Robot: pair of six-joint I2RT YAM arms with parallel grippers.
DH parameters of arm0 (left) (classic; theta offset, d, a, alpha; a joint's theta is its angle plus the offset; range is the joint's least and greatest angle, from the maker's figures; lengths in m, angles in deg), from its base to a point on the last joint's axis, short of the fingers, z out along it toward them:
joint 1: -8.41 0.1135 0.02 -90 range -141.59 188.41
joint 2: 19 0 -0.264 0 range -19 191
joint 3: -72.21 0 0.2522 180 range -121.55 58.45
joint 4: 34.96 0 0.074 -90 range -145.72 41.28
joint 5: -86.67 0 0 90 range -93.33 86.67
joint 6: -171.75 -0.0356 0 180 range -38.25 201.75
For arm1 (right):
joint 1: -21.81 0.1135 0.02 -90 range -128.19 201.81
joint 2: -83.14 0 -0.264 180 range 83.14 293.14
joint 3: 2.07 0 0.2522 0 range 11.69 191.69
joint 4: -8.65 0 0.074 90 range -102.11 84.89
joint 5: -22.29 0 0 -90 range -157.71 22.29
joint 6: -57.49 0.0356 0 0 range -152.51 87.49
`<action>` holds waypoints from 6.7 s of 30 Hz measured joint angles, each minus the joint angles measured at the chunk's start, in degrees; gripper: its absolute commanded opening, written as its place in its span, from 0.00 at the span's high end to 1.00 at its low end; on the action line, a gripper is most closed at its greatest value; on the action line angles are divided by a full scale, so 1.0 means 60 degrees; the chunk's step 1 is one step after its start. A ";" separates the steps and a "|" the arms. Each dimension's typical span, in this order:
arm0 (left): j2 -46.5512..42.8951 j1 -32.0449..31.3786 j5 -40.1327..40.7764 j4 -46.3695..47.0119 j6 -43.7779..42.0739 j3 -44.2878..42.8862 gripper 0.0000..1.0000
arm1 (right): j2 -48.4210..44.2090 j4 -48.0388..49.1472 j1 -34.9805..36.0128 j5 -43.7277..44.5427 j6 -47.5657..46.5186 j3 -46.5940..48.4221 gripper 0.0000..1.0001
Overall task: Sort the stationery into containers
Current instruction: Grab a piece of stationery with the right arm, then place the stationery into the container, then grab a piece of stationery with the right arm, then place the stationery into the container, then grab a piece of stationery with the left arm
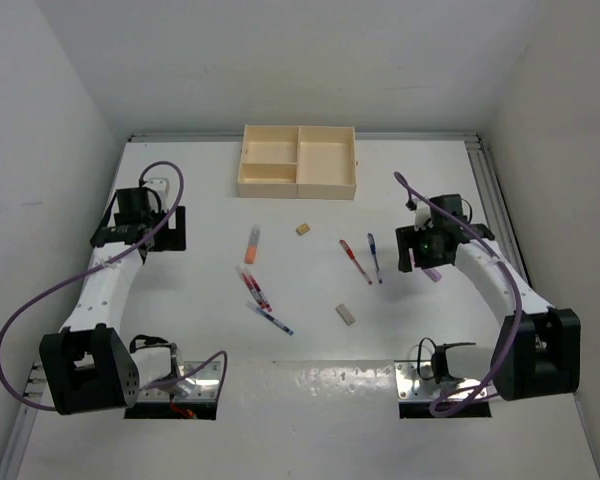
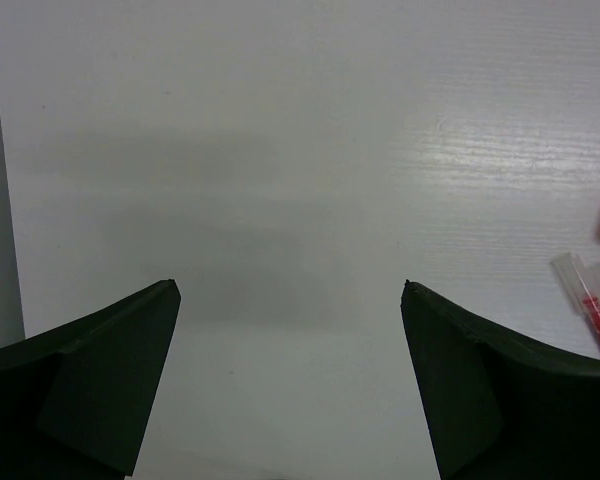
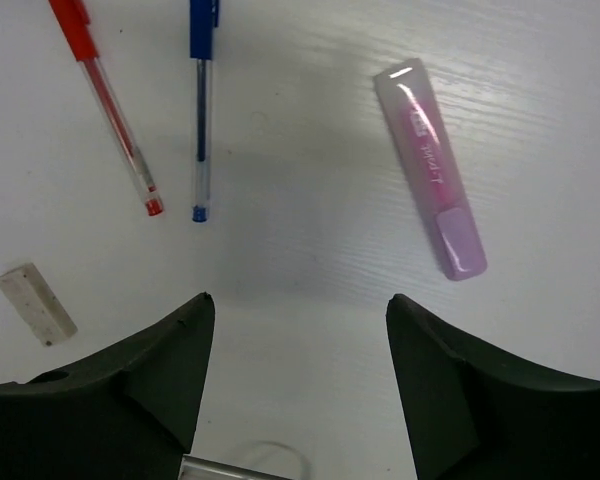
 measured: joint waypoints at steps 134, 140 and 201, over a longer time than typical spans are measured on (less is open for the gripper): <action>0.0284 0.0838 -0.2397 0.0546 -0.0838 -0.0991 0.00 | 0.6546 0.1902 0.3231 0.0266 0.1348 1.0717 1.00; 0.0579 0.0838 -0.2426 0.0641 -0.0838 -0.0998 0.00 | 0.9034 0.3140 0.2426 0.0466 0.1701 1.1573 1.00; 0.2022 -0.6634 -0.4976 -0.0652 -1.0994 0.2135 0.56 | 0.2280 -0.0441 0.1767 -0.3191 0.1413 0.2805 0.54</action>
